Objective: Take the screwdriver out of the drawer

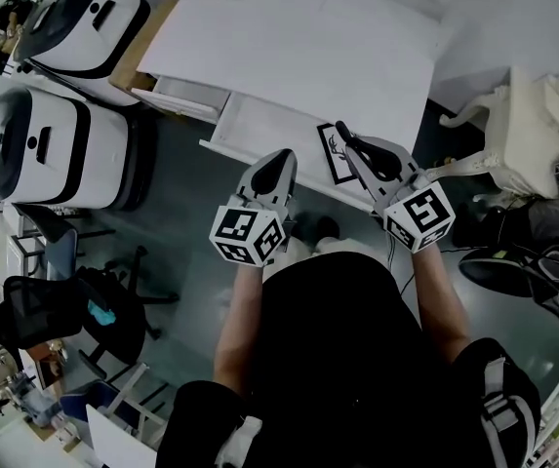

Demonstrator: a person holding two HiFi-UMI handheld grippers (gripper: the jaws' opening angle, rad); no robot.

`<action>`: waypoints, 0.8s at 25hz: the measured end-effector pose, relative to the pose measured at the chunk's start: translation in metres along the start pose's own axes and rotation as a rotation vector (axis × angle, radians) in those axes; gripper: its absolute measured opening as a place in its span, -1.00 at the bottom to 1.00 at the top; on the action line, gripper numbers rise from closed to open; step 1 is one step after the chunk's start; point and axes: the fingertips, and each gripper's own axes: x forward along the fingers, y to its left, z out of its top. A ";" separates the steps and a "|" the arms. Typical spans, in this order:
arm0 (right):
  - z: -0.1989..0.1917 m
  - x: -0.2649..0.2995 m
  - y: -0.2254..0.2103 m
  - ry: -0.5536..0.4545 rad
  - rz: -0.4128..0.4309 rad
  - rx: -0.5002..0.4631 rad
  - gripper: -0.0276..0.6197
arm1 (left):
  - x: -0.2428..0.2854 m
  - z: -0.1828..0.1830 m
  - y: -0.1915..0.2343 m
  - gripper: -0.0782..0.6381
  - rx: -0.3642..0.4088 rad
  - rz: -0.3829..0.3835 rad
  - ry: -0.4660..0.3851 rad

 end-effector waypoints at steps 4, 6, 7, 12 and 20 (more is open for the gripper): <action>0.000 0.000 0.004 -0.007 0.006 0.024 -0.75 | 0.001 -0.001 0.000 -0.70 -0.001 0.002 0.003; -0.001 0.002 0.004 -0.008 0.013 0.029 -0.75 | 0.003 -0.001 0.001 -0.70 -0.002 0.004 0.005; -0.002 0.003 0.004 -0.007 0.018 0.027 -0.75 | 0.003 -0.002 0.002 -0.70 -0.002 0.007 0.006; -0.004 0.004 0.003 0.004 0.027 0.013 -0.75 | 0.005 -0.004 0.004 -0.70 -0.001 0.017 0.012; -0.006 0.009 -0.005 0.016 0.018 0.019 -0.75 | 0.009 -0.004 0.011 -0.70 -0.006 0.025 0.018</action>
